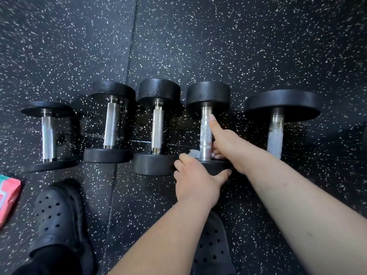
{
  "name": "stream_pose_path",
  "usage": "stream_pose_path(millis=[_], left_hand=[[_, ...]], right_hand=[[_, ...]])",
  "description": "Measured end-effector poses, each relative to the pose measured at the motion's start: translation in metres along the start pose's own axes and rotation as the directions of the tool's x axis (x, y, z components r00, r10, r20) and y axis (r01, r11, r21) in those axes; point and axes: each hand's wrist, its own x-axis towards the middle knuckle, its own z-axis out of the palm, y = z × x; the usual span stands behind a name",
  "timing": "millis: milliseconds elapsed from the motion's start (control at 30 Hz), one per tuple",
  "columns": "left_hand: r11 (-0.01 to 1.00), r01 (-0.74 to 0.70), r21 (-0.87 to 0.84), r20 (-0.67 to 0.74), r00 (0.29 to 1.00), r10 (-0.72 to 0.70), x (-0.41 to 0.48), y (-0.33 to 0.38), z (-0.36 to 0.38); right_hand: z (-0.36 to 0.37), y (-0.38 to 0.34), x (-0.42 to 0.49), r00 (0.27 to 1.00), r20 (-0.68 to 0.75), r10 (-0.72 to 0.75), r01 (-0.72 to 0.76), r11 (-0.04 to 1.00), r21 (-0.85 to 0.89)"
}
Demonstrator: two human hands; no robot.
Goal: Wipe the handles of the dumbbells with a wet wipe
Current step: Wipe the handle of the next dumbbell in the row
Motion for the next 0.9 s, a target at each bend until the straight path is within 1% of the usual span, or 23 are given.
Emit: stream_pose_path(millis=[67, 133, 267, 400, 467, 533, 633, 667, 767, 900], left_hand=[[1.000, 0.001, -0.007, 0.003, 1.000, -0.001, 0.000, -0.001, 0.000], [1.000, 0.002, -0.004, 0.001, 1.000, -0.002, 0.000, 0.000, 0.001], [1.000, -0.005, 0.007, 0.002, 1.000, 0.005, 0.000, 0.000, 0.000], [1.000, -0.006, 0.002, 0.007, 1.000, 0.006, 0.000, -0.001, 0.000], [1.000, -0.007, -0.001, 0.011, 1.000, 0.007, 0.000, -0.001, 0.000], [1.000, -0.007, 0.002, 0.010, 1.000, 0.007, 0.000, 0.000, 0.000], [1.000, -0.002, 0.006, 0.009, 1.000, 0.002, 0.000, -0.001, 0.000], [1.000, -0.002, 0.005, 0.012, 1.000, 0.002, 0.000, -0.001, 0.000], [1.000, 0.000, 0.005, 0.006, 1.000, 0.000, 0.000, -0.001, 0.000], [1.000, -0.011, -0.002, 0.012, 1.000, 0.011, -0.001, -0.001, 0.000]], right_hand=[[0.008, 0.001, 0.007, 0.998, -0.015, 0.066, -0.066, 0.997, 0.039], [0.011, 0.001, 0.013, 0.995, -0.023, 0.097, -0.095, 0.993, 0.073], [0.009, 0.001, 0.018, 0.998, -0.037, 0.050, -0.047, 0.994, 0.096], [0.005, 0.007, 0.019, 0.996, -0.079, 0.037, -0.037, 0.999, 0.000], [0.003, 0.009, 0.020, 0.994, -0.108, 0.033, -0.035, 0.999, -0.017], [0.004, 0.010, 0.023, 0.993, -0.102, 0.052, -0.051, 0.999, 0.013], [0.010, 0.006, 0.025, 0.993, -0.033, 0.117, -0.114, 0.991, 0.074], [0.012, 0.006, 0.027, 0.993, -0.034, 0.116, -0.112, 0.989, 0.100], [0.011, 0.007, 0.028, 0.987, -0.103, 0.126, -0.108, 0.981, 0.161], [0.008, 0.014, 0.028, 0.986, -0.122, 0.116, -0.098, 0.985, 0.144]])
